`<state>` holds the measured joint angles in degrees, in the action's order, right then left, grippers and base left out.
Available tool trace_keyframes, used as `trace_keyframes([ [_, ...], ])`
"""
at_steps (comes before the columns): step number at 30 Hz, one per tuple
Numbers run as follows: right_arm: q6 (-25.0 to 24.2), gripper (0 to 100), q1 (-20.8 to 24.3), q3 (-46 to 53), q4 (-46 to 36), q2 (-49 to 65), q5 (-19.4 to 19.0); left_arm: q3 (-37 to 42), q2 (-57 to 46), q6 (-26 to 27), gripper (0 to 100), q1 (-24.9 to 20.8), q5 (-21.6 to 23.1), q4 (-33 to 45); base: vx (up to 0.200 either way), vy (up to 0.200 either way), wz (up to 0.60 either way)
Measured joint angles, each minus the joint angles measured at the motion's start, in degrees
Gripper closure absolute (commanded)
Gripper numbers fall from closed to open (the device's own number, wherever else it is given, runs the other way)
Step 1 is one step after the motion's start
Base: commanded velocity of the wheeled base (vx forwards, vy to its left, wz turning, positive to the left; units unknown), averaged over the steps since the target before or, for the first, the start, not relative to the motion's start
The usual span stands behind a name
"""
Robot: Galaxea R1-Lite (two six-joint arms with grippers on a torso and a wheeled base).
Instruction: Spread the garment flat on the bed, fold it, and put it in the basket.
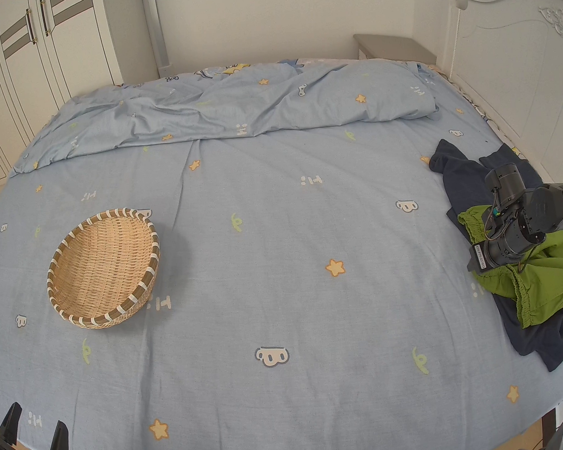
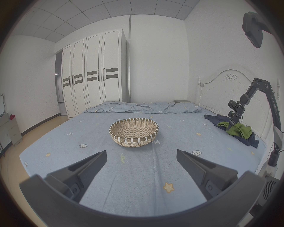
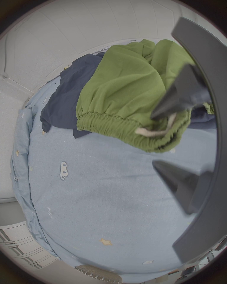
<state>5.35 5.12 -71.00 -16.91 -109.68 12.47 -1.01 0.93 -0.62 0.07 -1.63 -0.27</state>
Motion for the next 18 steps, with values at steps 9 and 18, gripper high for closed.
trace_keyframes([
  [9,0.15,100,-0.06,-0.02,0.57,-2.04,1.45,0.0,0.0,-0.02,0,0.0,0.0,0.02,0.0,0.0,0.0],
  [18,-1.01,100,-0.8,-4.33,-2.11,-0.52,-0.57,0.0,0.0,0.0,0,0.0,0.0,0.0,0.0,0.0,0.0],
])
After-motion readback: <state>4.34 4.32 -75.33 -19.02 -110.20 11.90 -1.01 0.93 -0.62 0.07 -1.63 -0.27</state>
